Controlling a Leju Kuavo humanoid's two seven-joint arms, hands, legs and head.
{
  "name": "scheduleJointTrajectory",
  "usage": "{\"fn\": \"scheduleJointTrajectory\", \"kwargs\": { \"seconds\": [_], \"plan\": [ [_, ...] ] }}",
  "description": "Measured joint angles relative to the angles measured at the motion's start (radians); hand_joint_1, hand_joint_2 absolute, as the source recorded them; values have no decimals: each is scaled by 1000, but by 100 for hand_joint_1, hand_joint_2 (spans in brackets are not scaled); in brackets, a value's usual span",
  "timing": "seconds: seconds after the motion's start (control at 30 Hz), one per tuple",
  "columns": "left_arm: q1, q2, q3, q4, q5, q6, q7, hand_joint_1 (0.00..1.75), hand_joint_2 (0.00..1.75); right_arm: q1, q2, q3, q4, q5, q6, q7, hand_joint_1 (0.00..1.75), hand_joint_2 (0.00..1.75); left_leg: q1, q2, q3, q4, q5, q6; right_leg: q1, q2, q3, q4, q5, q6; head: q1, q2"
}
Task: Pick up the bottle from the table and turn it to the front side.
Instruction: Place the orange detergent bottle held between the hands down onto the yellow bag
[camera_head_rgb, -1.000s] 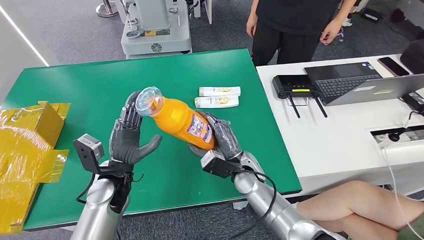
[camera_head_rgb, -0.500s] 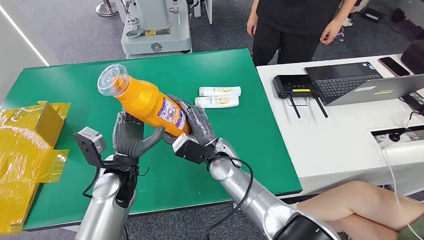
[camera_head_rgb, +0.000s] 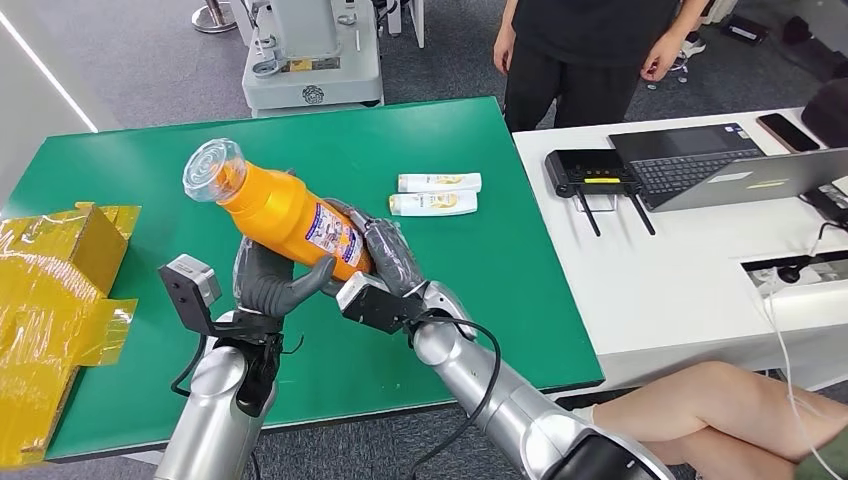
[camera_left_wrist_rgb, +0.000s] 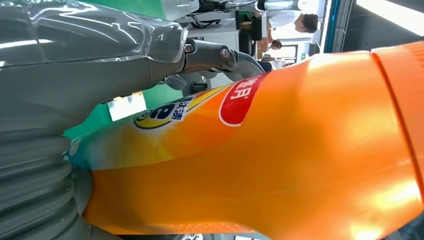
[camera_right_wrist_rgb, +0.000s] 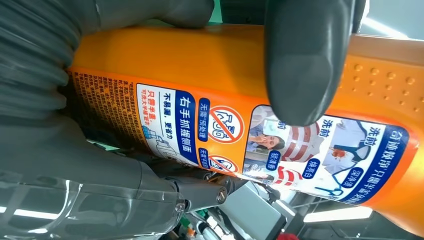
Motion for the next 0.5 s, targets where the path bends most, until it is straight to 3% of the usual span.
{"fn": "scheduleJointTrajectory", "kwargs": {
  "seconds": [0.5],
  "plan": [
    [-1,-8,7,2,-12,-2,4,0,175,53,4,-8,77,48,42,30,175,175,0,0,0,0,0,0,0,0,0,0,0,0,0,0]
  ]
}}
